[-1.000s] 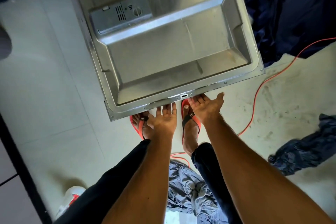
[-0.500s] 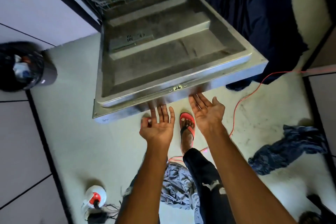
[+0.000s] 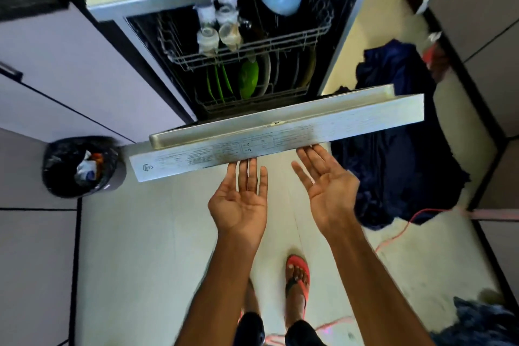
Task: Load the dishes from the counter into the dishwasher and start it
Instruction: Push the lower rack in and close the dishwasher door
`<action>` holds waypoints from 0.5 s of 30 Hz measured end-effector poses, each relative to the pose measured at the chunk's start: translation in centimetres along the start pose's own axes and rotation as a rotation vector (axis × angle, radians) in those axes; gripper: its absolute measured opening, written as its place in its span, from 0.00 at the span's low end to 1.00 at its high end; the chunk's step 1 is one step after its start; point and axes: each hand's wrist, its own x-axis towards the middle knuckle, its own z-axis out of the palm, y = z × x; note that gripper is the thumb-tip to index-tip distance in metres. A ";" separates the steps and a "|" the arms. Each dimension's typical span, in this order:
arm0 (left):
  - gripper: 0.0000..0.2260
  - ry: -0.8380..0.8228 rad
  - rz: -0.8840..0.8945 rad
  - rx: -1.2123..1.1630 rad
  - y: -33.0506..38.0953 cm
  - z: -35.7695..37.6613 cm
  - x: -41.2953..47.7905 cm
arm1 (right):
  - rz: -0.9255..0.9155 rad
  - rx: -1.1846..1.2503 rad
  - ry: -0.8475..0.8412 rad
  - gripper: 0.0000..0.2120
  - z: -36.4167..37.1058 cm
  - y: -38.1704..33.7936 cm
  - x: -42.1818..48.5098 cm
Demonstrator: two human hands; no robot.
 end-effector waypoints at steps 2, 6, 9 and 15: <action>0.18 -0.023 0.017 0.031 0.3 1.5 0.7 | -0.188 -0.316 -0.070 0.17 0.7 -0.3 0.0; 0.24 -0.084 0.077 0.145 1.4 4.1 2.0 | -0.746 -1.179 -0.136 0.25 0.8 -1.1 0.9; 0.27 -0.148 0.149 0.249 2.2 5.9 3.0 | -0.954 -1.501 -0.274 0.35 1.8 -1.7 3.0; 0.37 -0.232 0.379 0.907 3.8 9.5 6.6 | -0.926 -1.963 -0.189 0.51 4.7 -3.6 7.8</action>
